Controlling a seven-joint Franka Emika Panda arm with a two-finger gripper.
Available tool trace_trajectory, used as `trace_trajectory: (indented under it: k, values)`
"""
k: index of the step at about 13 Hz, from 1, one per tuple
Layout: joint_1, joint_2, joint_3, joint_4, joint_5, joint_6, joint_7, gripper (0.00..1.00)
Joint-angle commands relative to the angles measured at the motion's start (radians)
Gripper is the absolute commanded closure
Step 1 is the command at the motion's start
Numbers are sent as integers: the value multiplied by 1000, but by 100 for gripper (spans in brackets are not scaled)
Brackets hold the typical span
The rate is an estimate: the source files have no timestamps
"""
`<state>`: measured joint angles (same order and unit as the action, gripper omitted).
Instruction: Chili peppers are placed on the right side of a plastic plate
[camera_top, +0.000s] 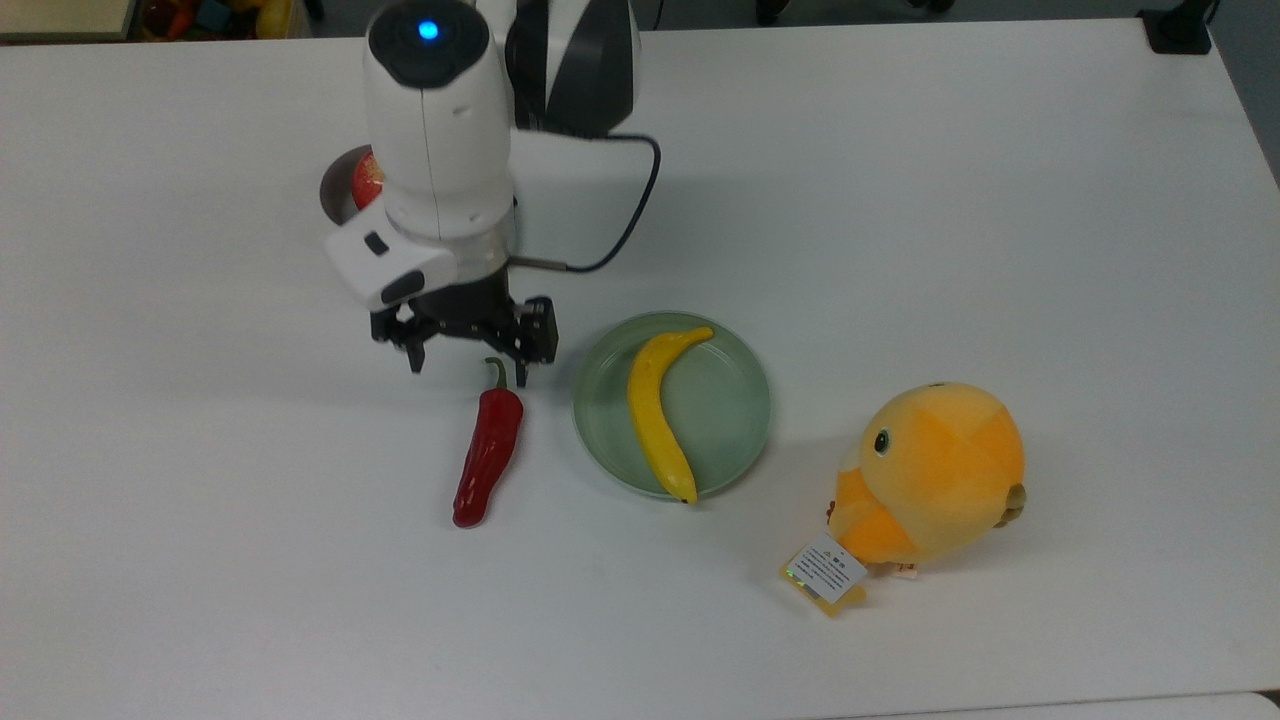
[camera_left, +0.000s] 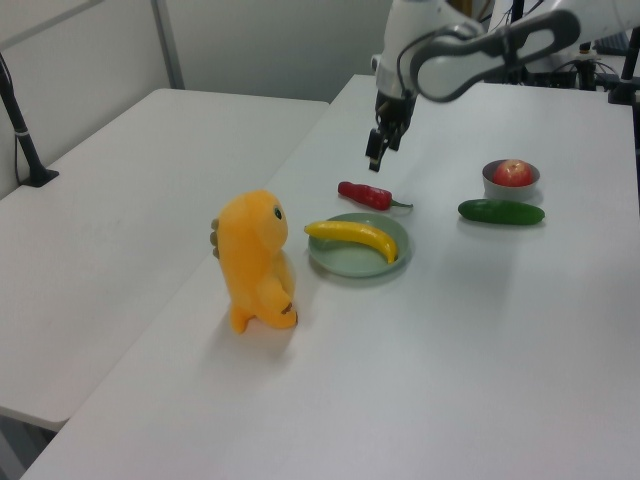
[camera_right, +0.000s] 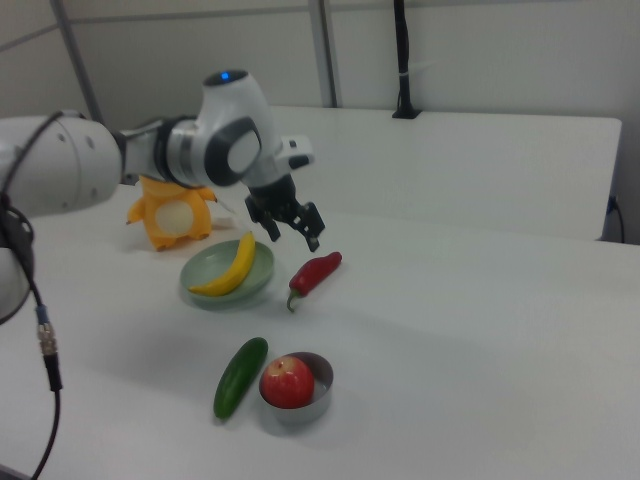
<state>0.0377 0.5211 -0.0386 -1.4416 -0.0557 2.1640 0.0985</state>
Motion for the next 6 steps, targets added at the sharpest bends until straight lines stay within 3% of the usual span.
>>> trace_trajectory:
  k: [1, 6]
  values:
    - [11, -215, -3, -133, -47, -150, -23, 0]
    - [25, -508, 8, -347, -49, -321, -28, 0]
